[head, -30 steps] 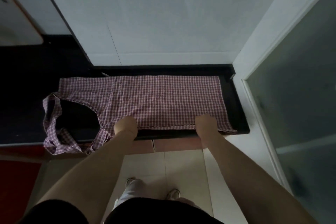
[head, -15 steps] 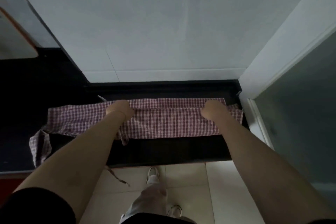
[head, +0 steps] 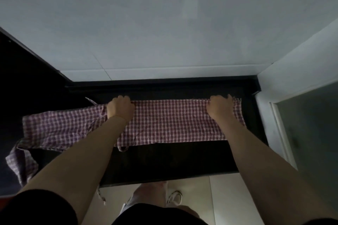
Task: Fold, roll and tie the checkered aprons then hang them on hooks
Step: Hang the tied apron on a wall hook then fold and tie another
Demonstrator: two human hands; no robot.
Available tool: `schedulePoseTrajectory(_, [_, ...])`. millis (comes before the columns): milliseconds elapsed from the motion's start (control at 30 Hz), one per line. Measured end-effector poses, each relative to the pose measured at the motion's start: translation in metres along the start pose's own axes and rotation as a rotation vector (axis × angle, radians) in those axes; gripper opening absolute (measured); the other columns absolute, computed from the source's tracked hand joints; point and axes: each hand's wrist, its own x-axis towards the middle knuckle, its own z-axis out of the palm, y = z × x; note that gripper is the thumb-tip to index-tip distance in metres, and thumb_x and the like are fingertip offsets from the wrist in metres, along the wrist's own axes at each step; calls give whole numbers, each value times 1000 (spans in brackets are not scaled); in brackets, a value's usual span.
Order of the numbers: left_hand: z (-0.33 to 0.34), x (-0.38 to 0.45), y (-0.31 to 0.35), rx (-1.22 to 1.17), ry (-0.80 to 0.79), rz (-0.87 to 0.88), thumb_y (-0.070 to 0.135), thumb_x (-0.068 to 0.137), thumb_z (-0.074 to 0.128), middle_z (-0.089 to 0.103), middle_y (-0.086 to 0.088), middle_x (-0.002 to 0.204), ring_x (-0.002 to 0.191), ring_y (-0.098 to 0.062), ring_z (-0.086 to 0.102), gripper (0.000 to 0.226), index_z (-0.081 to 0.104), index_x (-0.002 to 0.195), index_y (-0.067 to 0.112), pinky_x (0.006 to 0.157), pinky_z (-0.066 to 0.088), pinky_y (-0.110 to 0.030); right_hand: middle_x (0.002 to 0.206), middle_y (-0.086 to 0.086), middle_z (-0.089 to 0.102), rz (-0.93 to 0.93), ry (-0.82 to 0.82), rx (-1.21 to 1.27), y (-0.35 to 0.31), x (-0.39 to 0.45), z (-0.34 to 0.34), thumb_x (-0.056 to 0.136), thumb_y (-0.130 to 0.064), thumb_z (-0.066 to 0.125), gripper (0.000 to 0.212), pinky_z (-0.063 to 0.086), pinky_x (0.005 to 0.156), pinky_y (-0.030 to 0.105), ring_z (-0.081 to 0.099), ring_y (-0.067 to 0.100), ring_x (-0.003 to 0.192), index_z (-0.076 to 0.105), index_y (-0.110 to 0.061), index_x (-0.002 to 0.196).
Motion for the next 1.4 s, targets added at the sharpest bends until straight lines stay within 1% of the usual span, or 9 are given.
schedulePoseTrajectory(233, [-6, -5, 13, -13, 122, -68, 19, 94, 53, 58, -10, 114, 104, -25, 56, 25, 47, 117, 12, 83, 44, -36, 117, 8, 64, -13, 14, -50, 0, 4, 3, 100, -26, 50, 25, 21, 119, 50, 59, 24, 111, 59, -14, 120])
schedulePoseTrajectory(367, [-5, -23, 61, -60, 313, 349, 22, 89, 52, 50, -4, 119, 107, -20, 48, 31, 46, 119, 18, 95, 42, -36, 126, 12, 59, 35, 37, -46, 6, 3, 15, 100, -32, 49, 33, 25, 115, 55, 54, 29, 119, 54, -15, 128])
schedulePoseTrajectory(500, [13, -41, 114, -111, 65, 637, 59, 94, 41, 17, -9, 160, 147, -30, 17, 68, 21, 150, 28, 118, 19, -57, 125, 12, 58, -11, 39, -67, 23, 1, 16, 95, -31, 54, 32, 23, 115, 54, 52, 30, 120, 54, -15, 123])
schedulePoseTrajectory(700, [36, -38, 125, 37, -66, 599, 87, 79, 33, -32, -8, 158, 147, -33, -26, 105, -20, 153, 34, 119, -5, -60, 136, 17, 50, 234, 58, -132, 59, 2, 9, 94, -17, 56, 39, 27, 113, 56, 43, 34, 129, 50, -10, 133])
schedulePoseTrajectory(767, [34, -38, 130, 34, -73, 586, 88, 78, 33, -33, -8, 158, 146, -33, -28, 106, -20, 153, 34, 119, -6, -60, 136, 22, 47, 356, 198, -109, 59, 2, 4, 94, -15, 55, 42, 36, 107, 59, 43, 38, 128, 46, -6, 133])
schedulePoseTrajectory(867, [34, -36, 150, 7, -62, 571, 88, 78, 33, -34, -7, 158, 145, -31, -30, 106, -20, 153, 34, 119, -8, -59, 131, 22, 52, 103, 454, -22, 45, 1, 8, 91, -15, 50, 40, 44, 97, 55, 49, 37, 121, 50, -4, 129])
schedulePoseTrajectory(1033, [40, -34, 181, -59, 9, 552, 89, 77, 29, -34, -4, 158, 144, -28, -34, 105, -17, 153, 34, 118, -11, -58, 161, 9, 29, -302, 249, 210, 11, -24, 70, 105, -36, 33, 50, 26, 119, 51, 23, 26, 150, 35, -17, 150])
schedulePoseTrajectory(1167, [54, -35, 182, -37, 85, 550, 87, 81, 16, -32, -5, 159, 144, -28, -33, 96, -22, 152, 35, 119, -9, -57, 167, 1, 3, -200, 223, 158, 54, -13, 103, 104, -54, 21, 62, 5, 124, 49, -2, 21, 154, 8, -28, 159])
schedulePoseTrajectory(1400, [61, -43, 184, -114, 217, 342, 67, 94, 12, -15, -7, 164, 150, -32, -17, 70, -5, 155, 39, 118, -7, -61, 167, 9, 6, 23, 290, 255, 102, 3, 106, 102, -53, 21, 67, 2, 123, 43, 2, 26, 154, 10, -21, 160])
